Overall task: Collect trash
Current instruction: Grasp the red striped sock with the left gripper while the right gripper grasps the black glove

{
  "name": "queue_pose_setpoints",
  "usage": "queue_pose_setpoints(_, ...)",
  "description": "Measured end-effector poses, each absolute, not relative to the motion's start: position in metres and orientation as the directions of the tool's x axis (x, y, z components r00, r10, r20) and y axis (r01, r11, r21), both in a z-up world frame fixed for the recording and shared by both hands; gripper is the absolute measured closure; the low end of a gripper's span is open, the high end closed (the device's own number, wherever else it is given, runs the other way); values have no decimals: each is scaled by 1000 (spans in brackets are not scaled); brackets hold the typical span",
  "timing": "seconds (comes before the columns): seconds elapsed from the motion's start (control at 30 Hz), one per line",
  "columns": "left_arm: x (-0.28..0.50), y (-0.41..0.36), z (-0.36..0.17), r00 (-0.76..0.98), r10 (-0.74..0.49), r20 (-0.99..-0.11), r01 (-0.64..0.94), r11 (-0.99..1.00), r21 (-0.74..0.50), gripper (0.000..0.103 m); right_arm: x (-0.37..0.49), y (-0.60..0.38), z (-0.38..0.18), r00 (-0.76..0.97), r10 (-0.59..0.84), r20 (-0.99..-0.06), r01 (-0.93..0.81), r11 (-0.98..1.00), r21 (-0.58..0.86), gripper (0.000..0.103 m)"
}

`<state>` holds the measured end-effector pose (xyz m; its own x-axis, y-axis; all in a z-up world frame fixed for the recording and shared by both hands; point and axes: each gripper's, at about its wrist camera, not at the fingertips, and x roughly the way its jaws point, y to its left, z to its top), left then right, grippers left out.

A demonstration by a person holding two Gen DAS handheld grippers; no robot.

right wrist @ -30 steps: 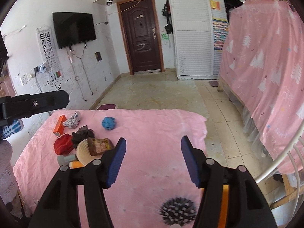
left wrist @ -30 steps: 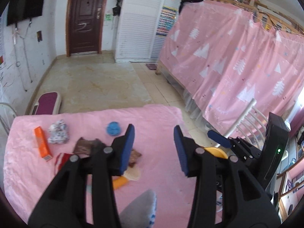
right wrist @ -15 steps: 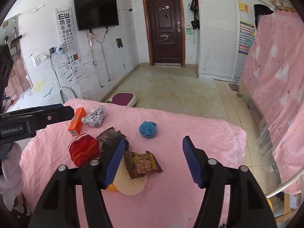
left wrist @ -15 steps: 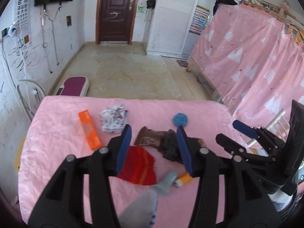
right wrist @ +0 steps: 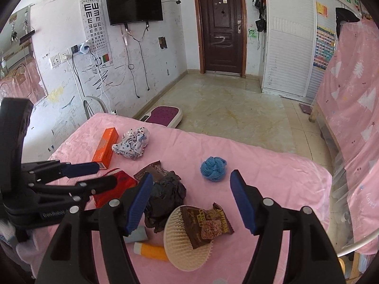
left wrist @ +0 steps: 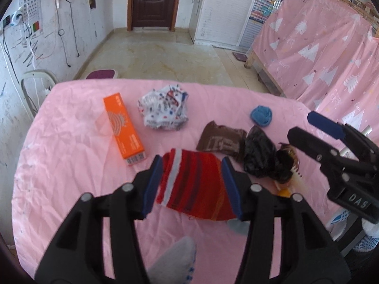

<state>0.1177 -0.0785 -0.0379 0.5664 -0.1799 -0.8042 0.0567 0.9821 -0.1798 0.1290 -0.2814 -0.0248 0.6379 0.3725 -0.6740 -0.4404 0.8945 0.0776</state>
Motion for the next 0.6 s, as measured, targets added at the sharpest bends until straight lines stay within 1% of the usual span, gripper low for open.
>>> queue_pose_setpoints(0.17,122,-83,-50,542,-179,-821,68,983,-169,47,132,-278,-28,618,400,-677,-459,882,102,45)
queue_pose_setpoints(0.3,122,-85,-58,531,-176,-829,74,984,-161,47,134,-271,-32,602,410,-685,-481,871,99,45)
queue_pose_setpoints(0.43,118,-91,-61,543,-157,-825,93,988,-126,48,134,-265,-36,589,420,-691,-497,862,101,45)
queue_pose_setpoints(0.5,118,-93,-63,548,-156,-822,97,988,-123,55,135,-262,-37,583,423,-694,-502,859,102,45)
queue_pose_setpoints(0.57,116,-95,-63,547,-168,-820,100,986,-135,71,135,-260,-39,576,425,-698,-509,855,100,45)
queue_pose_setpoints(0.6,115,-94,-63,546,-180,-818,102,984,-149,74,135,-259,-39,574,425,-700,-512,853,97,45)
